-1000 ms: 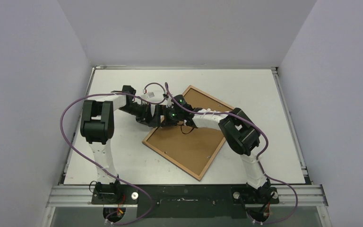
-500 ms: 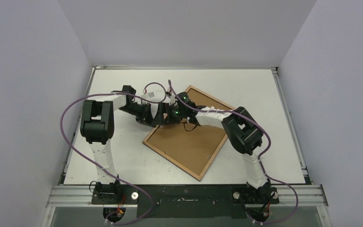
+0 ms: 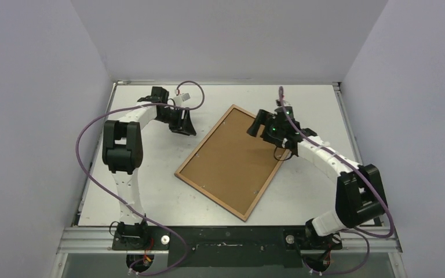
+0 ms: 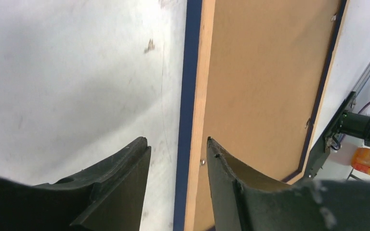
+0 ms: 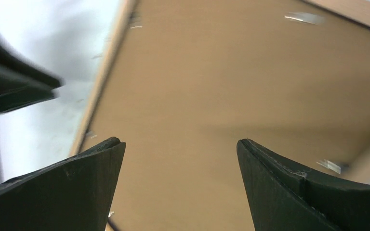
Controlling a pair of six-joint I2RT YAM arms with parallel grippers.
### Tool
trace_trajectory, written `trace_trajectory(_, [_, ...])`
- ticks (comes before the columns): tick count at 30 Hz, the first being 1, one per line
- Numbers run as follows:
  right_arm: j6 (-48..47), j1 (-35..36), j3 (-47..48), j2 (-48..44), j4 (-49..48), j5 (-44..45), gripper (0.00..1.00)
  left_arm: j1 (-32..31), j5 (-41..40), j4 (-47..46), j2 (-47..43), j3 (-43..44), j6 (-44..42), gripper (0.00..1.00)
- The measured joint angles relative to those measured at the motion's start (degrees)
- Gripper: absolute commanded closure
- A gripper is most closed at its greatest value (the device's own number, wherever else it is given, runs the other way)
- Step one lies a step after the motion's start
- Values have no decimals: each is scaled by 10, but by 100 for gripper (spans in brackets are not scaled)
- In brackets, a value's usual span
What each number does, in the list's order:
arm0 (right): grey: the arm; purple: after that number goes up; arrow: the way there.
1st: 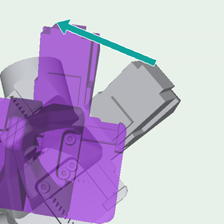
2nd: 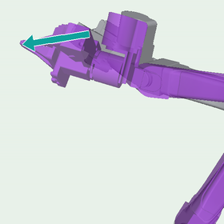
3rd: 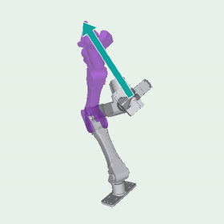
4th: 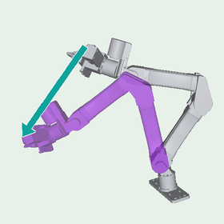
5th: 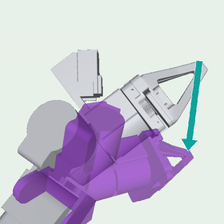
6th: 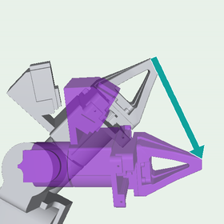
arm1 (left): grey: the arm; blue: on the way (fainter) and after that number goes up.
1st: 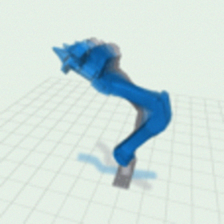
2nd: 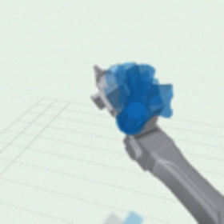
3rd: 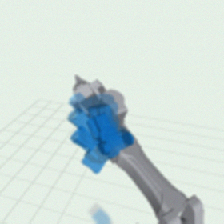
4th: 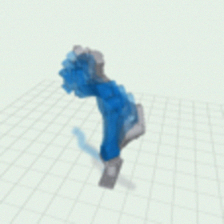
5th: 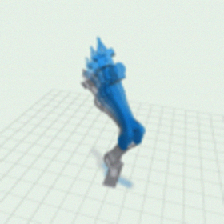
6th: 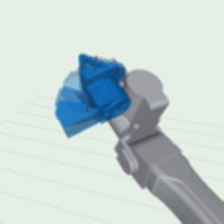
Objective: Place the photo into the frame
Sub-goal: Install the photo frame at the center of the board, then adjust the photo frame at the center of the board.
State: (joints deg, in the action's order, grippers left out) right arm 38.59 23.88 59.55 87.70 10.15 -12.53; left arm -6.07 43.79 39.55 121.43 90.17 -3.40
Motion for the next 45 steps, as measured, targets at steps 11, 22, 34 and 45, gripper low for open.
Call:
trace_trajectory(11, [57,-148,-177,-80,76,97,10,-33,4,-26,56,15,11,86])
trace_trajectory(22, [54,-156,-153,-7,20,37,10,-43,17,-39,26,-61,-14,99])
trace_trajectory(34, [-9,-151,-3,-2,75,70,10,-39,19,19,-40,-119,-47,64])
trace_trajectory(45, [-72,-114,209,198,24,92,10,-44,16,12,25,69,-7,58])
